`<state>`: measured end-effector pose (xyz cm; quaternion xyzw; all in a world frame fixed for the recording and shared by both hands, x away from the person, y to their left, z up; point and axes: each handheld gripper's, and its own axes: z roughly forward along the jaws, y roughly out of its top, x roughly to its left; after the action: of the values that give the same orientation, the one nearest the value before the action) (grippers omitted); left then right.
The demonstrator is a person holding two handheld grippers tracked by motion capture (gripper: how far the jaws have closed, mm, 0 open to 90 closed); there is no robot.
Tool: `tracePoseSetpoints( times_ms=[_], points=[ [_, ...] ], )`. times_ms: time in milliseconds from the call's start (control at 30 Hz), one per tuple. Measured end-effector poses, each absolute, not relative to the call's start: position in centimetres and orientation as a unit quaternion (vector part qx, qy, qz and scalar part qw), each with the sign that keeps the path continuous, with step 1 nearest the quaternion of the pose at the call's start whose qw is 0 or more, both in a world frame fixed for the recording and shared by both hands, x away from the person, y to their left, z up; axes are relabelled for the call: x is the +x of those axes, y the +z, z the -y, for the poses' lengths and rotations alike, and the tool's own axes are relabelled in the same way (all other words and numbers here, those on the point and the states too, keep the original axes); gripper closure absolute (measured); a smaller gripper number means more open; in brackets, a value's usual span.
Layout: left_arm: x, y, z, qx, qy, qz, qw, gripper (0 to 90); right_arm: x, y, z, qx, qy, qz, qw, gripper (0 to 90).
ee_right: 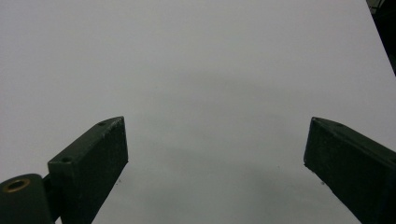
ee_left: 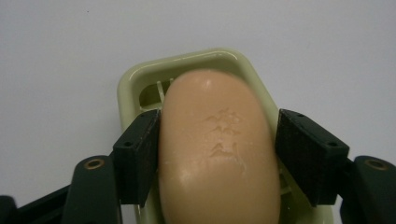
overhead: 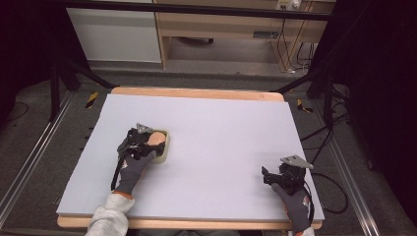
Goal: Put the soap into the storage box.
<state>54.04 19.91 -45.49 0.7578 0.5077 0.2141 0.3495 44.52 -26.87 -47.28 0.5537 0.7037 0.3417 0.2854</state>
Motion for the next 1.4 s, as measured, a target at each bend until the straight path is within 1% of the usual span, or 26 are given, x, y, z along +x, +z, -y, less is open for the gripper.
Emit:
tracePoseSetpoints(
  times_ms=[267, 533, 700, 833, 1133, 1400],
  points=[
    [53.1, -44.1, -20.3, 0.744, 0.218, -0.505, 0.379, 29.0, 44.5, -47.2, 26.9, 0.554, 0.342, -0.702, 0.287, 6.6],
    [51.6, -42.9, -21.0, 0.742, 0.213, -0.490, 0.405, 27.5, 44.4, -47.2, 27.1, 0.555, 0.342, -0.700, 0.292, 6.5],
    [50.5, -42.6, -21.6, 0.745, 0.212, -0.479, 0.413, 23.7, 44.4, -47.2, 27.3, 0.559, 0.341, -0.697, 0.293, 6.5],
    [49.7, -42.5, -22.3, 0.741, 0.217, -0.481, 0.415, 23.1, 44.4, -47.2, 27.5, 0.561, 0.340, -0.697, 0.291, 6.4],
    [47.6, -43.8, -24.0, 0.752, 0.214, -0.479, 0.400, 20.3, 44.3, -47.3, 27.7, 0.564, 0.326, -0.698, 0.297, 5.9],
    [46.2, -45.4, -25.6, 0.752, 0.213, -0.488, 0.390, 18.6, 44.2, -47.5, 28.2, 0.564, 0.308, -0.703, 0.304, 5.7]
  ],
)
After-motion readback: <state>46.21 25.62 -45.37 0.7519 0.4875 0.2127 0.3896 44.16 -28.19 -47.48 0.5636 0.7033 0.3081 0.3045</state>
